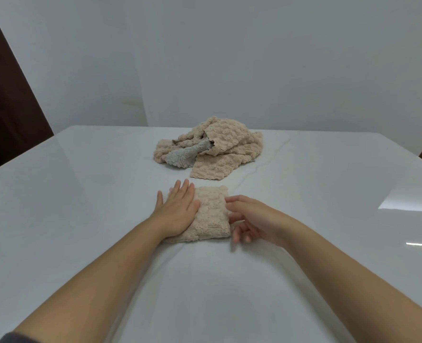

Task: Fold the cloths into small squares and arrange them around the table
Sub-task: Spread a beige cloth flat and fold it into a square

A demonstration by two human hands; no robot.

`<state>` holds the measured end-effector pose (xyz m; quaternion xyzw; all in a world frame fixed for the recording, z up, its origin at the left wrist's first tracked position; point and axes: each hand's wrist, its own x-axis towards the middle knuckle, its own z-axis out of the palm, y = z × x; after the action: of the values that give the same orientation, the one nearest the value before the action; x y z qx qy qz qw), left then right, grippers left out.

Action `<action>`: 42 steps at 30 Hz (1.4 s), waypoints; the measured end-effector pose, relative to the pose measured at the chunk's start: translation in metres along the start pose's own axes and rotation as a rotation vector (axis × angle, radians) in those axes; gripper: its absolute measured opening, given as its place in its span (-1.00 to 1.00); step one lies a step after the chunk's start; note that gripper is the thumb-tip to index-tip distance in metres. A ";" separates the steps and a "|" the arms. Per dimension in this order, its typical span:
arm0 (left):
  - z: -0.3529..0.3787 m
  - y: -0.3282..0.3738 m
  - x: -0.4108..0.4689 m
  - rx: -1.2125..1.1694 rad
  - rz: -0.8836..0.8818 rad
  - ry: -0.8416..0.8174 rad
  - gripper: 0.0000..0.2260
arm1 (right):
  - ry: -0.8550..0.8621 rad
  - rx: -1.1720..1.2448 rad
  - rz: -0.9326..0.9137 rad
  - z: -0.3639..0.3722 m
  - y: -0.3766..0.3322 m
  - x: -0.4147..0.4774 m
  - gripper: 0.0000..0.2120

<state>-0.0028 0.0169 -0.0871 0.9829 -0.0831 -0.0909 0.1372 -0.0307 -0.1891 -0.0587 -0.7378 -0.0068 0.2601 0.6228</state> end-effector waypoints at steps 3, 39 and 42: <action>-0.004 0.001 0.003 -0.003 -0.011 -0.053 -0.48 | -0.138 -0.005 -0.031 0.009 -0.002 -0.005 -0.50; 0.006 0.004 -0.003 0.131 -0.002 0.072 -0.45 | -0.068 -0.241 -0.068 0.005 -0.002 -0.016 -0.44; 0.007 0.004 -0.004 0.144 -0.003 0.087 -0.45 | -0.035 -0.274 -0.095 0.004 -0.001 -0.018 -0.43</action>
<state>-0.0090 0.0119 -0.0922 0.9933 -0.0819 -0.0421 0.0694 -0.0477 -0.1909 -0.0520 -0.8100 -0.0882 0.2397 0.5278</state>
